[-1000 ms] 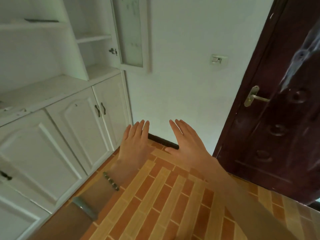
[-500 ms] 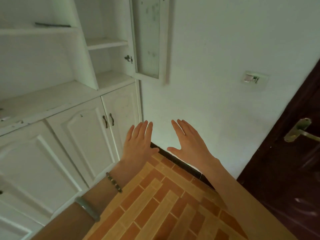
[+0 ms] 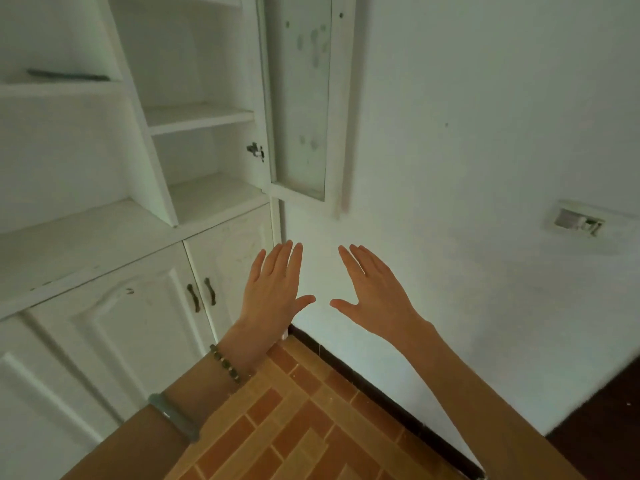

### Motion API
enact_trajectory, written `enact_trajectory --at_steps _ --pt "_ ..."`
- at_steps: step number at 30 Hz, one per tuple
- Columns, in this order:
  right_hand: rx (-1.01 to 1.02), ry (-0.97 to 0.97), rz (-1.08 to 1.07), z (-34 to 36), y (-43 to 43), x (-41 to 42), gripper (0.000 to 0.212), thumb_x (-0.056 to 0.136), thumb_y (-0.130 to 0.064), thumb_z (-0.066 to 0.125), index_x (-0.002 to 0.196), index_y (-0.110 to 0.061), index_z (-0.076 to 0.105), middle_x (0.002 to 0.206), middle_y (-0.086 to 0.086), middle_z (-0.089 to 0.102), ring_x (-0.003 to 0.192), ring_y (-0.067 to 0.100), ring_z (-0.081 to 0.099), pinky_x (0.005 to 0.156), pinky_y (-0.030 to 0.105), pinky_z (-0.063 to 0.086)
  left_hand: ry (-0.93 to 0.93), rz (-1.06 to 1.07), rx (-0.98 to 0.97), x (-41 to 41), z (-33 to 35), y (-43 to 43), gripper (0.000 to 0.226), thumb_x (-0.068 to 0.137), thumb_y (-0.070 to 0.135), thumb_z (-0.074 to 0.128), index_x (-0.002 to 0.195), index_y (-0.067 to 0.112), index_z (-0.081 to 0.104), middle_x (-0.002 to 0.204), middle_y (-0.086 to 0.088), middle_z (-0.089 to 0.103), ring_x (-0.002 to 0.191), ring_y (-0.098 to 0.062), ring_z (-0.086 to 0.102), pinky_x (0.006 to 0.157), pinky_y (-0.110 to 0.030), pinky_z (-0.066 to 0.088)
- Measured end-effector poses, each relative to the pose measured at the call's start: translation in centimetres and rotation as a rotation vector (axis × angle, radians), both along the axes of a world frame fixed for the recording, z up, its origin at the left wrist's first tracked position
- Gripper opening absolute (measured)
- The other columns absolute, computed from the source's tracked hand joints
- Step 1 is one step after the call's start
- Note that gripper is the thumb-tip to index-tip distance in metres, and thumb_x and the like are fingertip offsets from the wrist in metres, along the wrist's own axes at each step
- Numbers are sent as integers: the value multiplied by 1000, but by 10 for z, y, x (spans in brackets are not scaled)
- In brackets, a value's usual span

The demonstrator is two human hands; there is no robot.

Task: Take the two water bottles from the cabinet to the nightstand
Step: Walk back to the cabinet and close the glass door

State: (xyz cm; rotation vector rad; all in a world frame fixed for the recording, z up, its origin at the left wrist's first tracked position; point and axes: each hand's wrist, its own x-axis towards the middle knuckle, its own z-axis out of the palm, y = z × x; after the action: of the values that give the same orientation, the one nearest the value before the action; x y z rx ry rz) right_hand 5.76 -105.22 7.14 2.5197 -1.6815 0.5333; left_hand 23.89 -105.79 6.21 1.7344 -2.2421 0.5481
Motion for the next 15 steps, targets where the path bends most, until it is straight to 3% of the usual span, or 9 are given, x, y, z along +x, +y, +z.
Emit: enact_trajectory --at_steps 8,12,15 --pt "-50 -46 67 11 -107 -3 80 86 -51 53 147 -16 12 156 8 15 143 26 10 114 37 9 -18 36 -45 2 13 -102 95 63 57 71 134 0 40 134 -20 48 124 -36 45 104 -50 25" --pt "-70 -50 91 21 -157 -13 80 87 -50 52 147 -18 11 156 7 12 143 25 8 114 36 8 -12 41 -69 -7 28 -146 92 81 60 49 145 6 9 153 -14 15 141 -29 12 113 -42 1" --pt "-126 -49 117 33 -198 -21 81 85 -47 57 146 -14 16 154 11 19 142 28 14 114 37 12 -28 72 -133 -13 42 -181 92 82 59 49 145 6 9 153 -13 15 141 -28 11 112 -40 -1"
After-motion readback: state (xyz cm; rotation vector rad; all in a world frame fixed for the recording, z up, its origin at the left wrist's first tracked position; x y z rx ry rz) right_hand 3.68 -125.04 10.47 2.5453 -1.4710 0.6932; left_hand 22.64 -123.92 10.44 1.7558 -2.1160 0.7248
